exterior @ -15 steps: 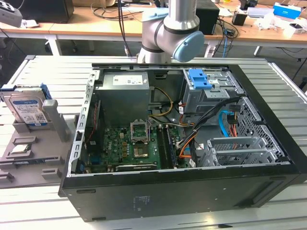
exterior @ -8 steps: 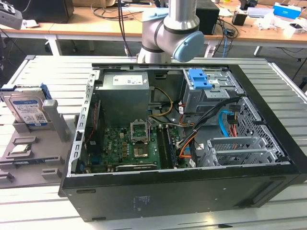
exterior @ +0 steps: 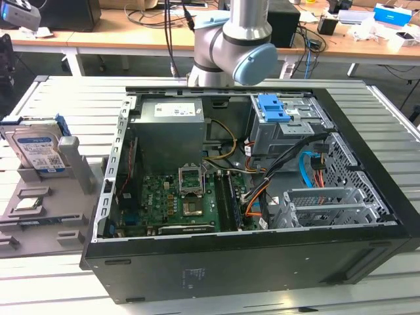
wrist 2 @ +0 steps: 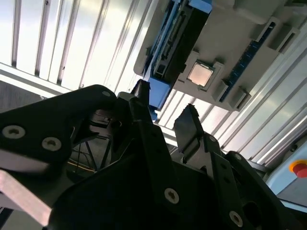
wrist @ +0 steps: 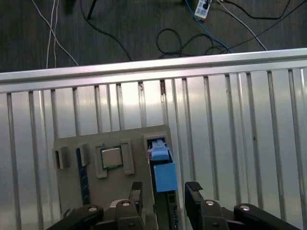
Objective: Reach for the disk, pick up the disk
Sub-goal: 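Pick up the disk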
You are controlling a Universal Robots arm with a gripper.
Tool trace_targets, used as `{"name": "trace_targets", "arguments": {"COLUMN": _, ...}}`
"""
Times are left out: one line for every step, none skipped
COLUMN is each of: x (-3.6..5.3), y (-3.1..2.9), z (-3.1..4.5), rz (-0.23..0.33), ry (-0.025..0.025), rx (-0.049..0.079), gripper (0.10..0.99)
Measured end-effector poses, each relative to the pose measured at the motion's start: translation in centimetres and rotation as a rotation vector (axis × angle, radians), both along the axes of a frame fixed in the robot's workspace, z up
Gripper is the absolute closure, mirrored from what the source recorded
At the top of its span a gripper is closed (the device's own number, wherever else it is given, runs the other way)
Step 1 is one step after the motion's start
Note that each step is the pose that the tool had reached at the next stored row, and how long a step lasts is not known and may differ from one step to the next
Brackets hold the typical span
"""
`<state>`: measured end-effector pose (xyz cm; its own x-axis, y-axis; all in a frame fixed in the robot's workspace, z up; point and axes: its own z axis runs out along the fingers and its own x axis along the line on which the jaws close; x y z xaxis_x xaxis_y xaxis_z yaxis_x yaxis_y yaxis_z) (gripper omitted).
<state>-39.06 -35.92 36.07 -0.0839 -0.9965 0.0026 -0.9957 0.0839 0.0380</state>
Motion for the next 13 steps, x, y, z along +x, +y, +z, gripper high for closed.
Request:
{"name": "trace_targets", "arguments": {"x": 0.01, "y": 0.23, "z": 0.0, "rz": 0.0, "ry": 0.0, "rx": 0.0, "gripper": 0.6}}
{"name": "trace_targets", "arguments": {"x": 0.0, "y": 0.28, "z": -0.01, "rz": 0.0, "ry": 0.0, "rx": 0.0, "gripper": 0.6}}
{"name": "trace_targets", "arguments": {"x": 0.01, "y": 0.28, "z": -0.07, "rz": 0.0, "ry": 0.0, "rx": 0.0, "gripper": 0.6}}
{"name": "trace_targets", "arguments": {"x": 0.01, "y": 0.28, "z": -0.12, "rz": 0.0, "ry": 0.0, "rx": 0.0, "gripper": 0.6}}
{"name": "trace_targets", "arguments": {"x": 0.01, "y": 0.29, "z": -0.19, "rz": 0.0, "ry": 0.0001, "rx": 0.0, "gripper": 0.6}}
{"name": "trace_targets", "arguments": {"x": 0.01, "y": 0.29, "z": -0.28, "rz": 0.0, "ry": 0.0, "rx": 0.0, "gripper": 0.6}}
{"name": "trace_targets", "arguments": {"x": 0.0, "y": 0.29, "z": -0.37, "rz": 0.0, "ry": 0.0001, "rx": 0.0, "gripper": 0.6}}
{"name": "trace_targets", "arguments": {"x": 0.01, "y": 0.29, "z": -0.48, "rz": 0.0, "ry": 0.0001, "rx": 0.0, "gripper": 0.6}}
{"name": "trace_targets", "arguments": {"x": 0.01, "y": 0.29, "z": -0.54, "rz": 0.0, "ry": 0.0001, "rx": 0.0, "gripper": 0.6}}
{"name": "trace_targets", "arguments": {"x": 0.0, "y": 0.29, "z": -0.58, "rz": 0.0, "ry": 0.0002, "rx": 0.0, "gripper": 0.6}}
{"name": "trace_targets", "arguments": {"x": 0.0, "y": 0.29, "z": -0.61, "rz": 0.0, "ry": 0.0001, "rx": 0.0, "gripper": 0.6}}
{"name": "trace_targets", "arguments": {"x": 0.01, "y": 0.29, "z": -0.65, "rz": 0.0, "ry": 0.0001, "rx": 0.0, "gripper": 0.6}}
{"name": "trace_targets", "arguments": {"x": 0.0, "y": 0.29, "z": -0.68, "rz": 0.0, "ry": 0.0001, "rx": 0.0, "gripper": 0.6}}
